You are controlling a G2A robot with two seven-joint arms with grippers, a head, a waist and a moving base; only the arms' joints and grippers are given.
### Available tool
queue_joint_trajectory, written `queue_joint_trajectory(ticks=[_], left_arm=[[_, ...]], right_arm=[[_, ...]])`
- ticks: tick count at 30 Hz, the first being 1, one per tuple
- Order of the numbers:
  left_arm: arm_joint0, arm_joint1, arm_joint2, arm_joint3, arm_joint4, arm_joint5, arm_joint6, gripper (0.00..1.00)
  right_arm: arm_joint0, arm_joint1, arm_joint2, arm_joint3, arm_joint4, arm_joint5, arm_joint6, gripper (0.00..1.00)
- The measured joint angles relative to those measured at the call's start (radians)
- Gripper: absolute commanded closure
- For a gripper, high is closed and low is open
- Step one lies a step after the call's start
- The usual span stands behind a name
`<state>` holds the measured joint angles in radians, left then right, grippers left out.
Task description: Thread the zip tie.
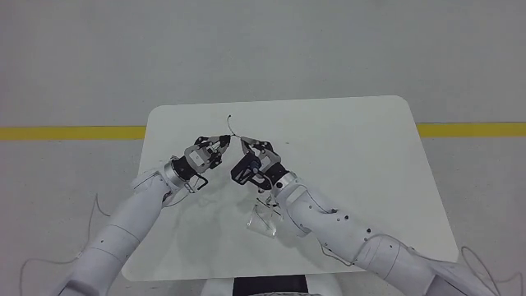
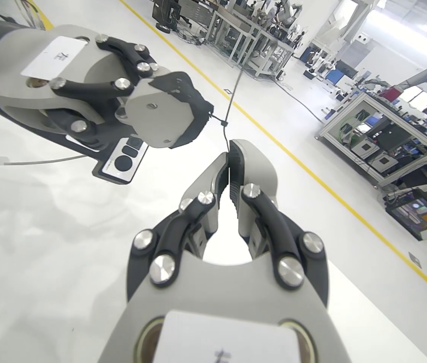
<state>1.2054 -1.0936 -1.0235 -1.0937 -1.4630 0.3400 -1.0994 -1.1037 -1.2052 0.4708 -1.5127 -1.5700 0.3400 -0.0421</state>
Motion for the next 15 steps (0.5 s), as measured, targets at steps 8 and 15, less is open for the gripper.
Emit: queue_joint_trajectory(ticks=[8,15], left_arm=[[0.000,0.000,0.000,0.000,0.000,0.000,0.000,1.00],[0.000,0.000,0.000,0.000,0.000,0.000,0.000,1.00]], right_arm=[[-0.014,0.016,0.017,-0.011,0.000,0.000,0.002,1.00],[-0.027,0.026,0.032,-0.018,0.000,0.000,0.005,1.00]])
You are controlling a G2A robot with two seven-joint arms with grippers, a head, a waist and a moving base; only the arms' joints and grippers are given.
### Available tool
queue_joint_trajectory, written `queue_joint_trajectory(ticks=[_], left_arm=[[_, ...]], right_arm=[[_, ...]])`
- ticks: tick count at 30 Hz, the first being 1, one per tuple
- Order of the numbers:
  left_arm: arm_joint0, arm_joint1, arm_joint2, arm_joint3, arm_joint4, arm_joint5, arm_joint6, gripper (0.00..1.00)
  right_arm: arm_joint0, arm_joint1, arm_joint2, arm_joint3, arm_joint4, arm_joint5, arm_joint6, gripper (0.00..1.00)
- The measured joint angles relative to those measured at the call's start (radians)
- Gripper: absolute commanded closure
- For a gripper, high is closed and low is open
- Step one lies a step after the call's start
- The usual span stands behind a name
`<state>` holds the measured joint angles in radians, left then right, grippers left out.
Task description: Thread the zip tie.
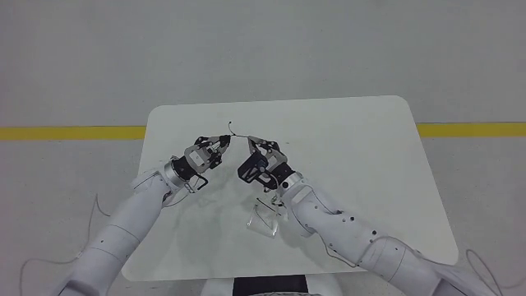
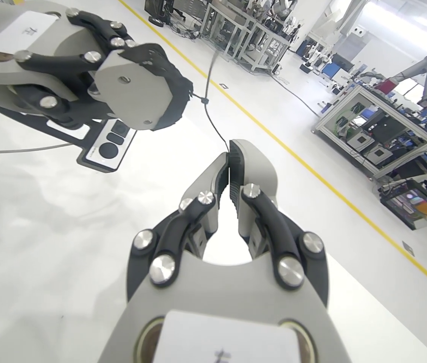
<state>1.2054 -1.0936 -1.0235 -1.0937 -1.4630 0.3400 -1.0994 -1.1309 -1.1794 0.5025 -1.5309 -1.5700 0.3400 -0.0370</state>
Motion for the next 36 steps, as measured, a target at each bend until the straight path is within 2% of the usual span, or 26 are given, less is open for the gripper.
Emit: queue_joint_trajectory(ticks=[20,36], left_arm=[[0.000,0.000,0.000,0.000,0.000,0.000,0.000,1.00],[0.000,0.000,0.000,0.000,0.000,0.000,0.000,1.00]], right_arm=[[-0.046,0.037,0.065,-0.036,0.000,0.000,0.002,1.00],[-0.061,0.046,0.083,-0.043,0.000,0.000,0.004,1.00]])
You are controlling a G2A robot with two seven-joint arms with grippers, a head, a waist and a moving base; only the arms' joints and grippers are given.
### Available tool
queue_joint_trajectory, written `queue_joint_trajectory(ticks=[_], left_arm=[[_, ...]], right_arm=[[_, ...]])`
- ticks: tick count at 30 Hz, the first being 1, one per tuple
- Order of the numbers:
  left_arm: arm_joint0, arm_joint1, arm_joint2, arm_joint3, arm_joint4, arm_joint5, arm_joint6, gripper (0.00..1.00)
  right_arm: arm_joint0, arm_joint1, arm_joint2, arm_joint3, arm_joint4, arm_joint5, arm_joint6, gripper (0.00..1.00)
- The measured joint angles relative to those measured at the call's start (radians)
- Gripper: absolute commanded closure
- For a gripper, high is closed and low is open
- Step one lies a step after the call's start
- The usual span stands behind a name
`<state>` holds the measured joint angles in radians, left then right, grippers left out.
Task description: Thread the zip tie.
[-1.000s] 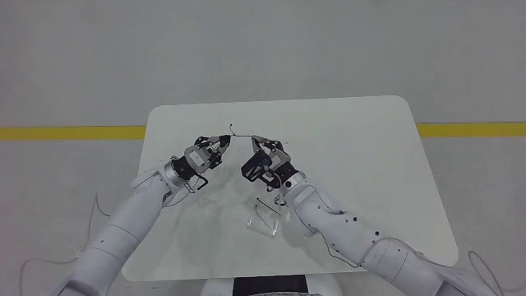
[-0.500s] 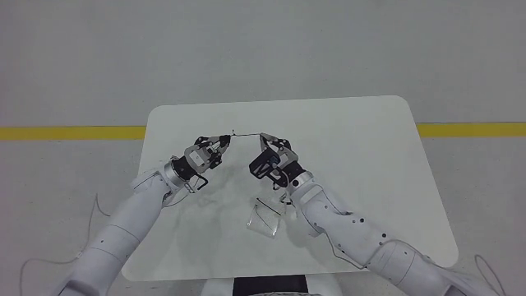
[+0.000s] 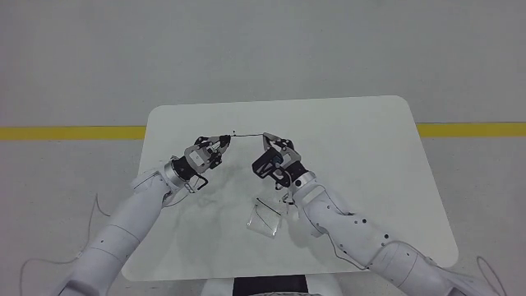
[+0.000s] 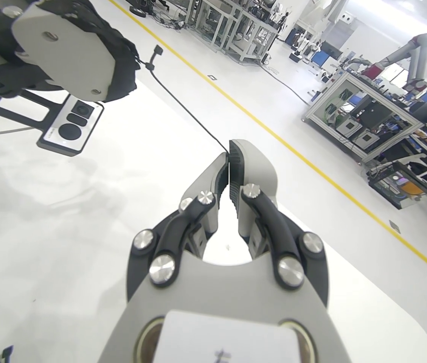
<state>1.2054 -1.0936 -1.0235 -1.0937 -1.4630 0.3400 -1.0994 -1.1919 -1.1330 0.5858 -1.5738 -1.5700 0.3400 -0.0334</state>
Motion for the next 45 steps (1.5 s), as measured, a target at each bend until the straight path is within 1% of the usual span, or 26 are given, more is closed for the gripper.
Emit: queue_joint_trajectory(ticks=[14,16,17,20,24,26,28,29,30,32,33,35,37,40,44,45], left_arm=[[0.000,0.000,0.000,0.000,0.000,0.000,0.000,1.00],[0.000,0.000,0.000,0.000,0.000,0.000,0.000,1.00],[0.000,0.000,0.000,0.000,0.000,0.000,0.000,1.00],[0.000,0.000,0.000,0.000,0.000,0.000,0.000,1.00],[0.000,0.000,0.000,0.000,0.000,0.000,0.000,1.00],[0.000,0.000,0.000,0.000,0.000,0.000,0.000,1.00],[0.000,0.000,0.000,0.000,0.000,0.000,0.000,1.00],[0.000,0.000,0.000,0.000,0.000,0.000,0.000,1.00],[0.000,0.000,0.000,0.000,0.000,0.000,0.000,1.00],[0.000,0.000,0.000,0.000,0.000,0.000,0.000,1.00],[0.000,0.000,0.000,0.000,0.000,0.000,0.000,1.00],[0.000,0.000,0.000,0.000,0.000,0.000,0.000,1.00],[0.000,0.000,0.000,0.000,0.000,0.000,0.000,1.00],[0.000,0.000,0.000,0.000,0.000,0.000,0.000,1.00],[0.000,0.000,0.000,0.000,0.000,0.000,0.000,1.00],[0.000,0.000,0.000,0.000,0.000,0.000,0.000,1.00]], right_arm=[[0.001,0.007,-0.001,-0.003,0.000,0.000,0.000,1.00],[-0.004,0.008,0.005,-0.009,0.000,0.000,0.001,0.51],[-0.009,0.008,0.011,-0.014,0.000,0.000,0.001,0.00],[-0.025,0.009,0.021,-0.023,0.000,0.000,0.003,0.00],[-0.037,0.014,0.010,-0.016,0.000,-0.002,0.002,0.00],[-0.039,0.018,0.004,-0.016,0.000,-0.015,-0.005,0.00],[-0.040,0.021,0.001,-0.016,0.000,-0.030,-0.011,0.05],[-0.040,0.023,-0.002,-0.016,0.000,-0.042,-0.015,0.06],[-0.039,0.024,-0.004,-0.017,0.000,-0.049,-0.017,0.11],[-0.032,0.025,-0.013,-0.018,0.000,-0.063,-0.021,0.18],[-0.028,0.024,-0.017,-0.020,0.000,-0.067,-0.023,0.24],[-0.017,0.022,-0.029,-0.024,0.000,-0.074,-0.029,0.44],[-0.004,0.019,-0.040,-0.026,0.000,-0.081,-0.032,0.50],[0.011,0.009,-0.054,-0.027,0.000,-0.091,-0.036,0.55],[0.020,-0.008,-0.059,-0.016,0.000,-0.106,-0.047,0.68],[0.020,-0.011,-0.058,-0.013,0.000,-0.108,-0.048,0.70]])
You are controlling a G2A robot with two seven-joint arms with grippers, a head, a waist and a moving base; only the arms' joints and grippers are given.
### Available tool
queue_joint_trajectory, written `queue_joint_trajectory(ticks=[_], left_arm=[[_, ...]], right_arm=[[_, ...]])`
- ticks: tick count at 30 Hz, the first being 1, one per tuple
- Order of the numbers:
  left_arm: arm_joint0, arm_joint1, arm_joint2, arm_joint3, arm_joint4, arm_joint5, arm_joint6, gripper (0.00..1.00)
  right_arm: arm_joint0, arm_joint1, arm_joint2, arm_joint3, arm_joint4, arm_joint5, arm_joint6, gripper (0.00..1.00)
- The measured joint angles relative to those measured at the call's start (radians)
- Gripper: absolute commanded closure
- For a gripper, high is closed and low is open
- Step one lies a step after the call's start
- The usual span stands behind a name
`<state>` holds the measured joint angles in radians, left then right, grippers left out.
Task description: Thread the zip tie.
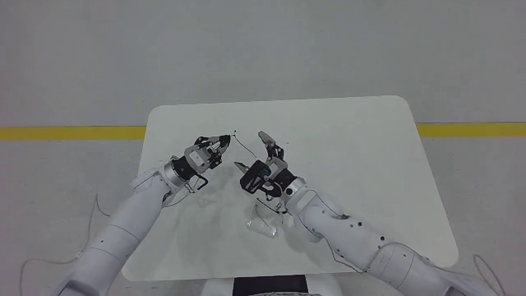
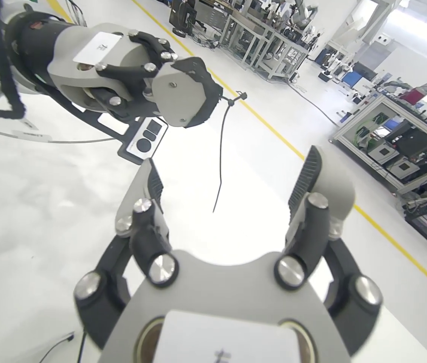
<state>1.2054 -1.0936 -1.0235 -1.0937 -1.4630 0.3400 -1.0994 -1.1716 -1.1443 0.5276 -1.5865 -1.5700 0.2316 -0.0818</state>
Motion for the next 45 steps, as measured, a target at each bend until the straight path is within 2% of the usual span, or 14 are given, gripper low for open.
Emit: queue_joint_trajectory(ticks=[10,16,25,35,45], left_arm=[[0.000,0.000,0.000,0.000,0.000,0.000,0.000,1.00],[0.000,0.000,0.000,0.000,0.000,0.000,0.000,1.00],[0.000,0.000,0.000,0.000,0.000,0.000,0.000,1.00],[0.000,0.000,0.000,0.000,0.000,0.000,0.000,1.00],[0.000,0.000,0.000,0.000,0.000,0.000,0.000,1.00]], right_arm=[[0.008,-0.029,0.004,0.032,0.000,-0.007,-0.006,0.74],[0.013,-0.037,0.004,0.041,0.000,-0.002,-0.010,0.85],[0.015,-0.042,0.005,0.045,0.000,-0.001,-0.023,0.94],[0.010,-0.043,0.011,0.046,0.000,-0.002,-0.030,0.90],[0.010,-0.042,0.012,0.043,0.000,-0.001,-0.032,0.92]])
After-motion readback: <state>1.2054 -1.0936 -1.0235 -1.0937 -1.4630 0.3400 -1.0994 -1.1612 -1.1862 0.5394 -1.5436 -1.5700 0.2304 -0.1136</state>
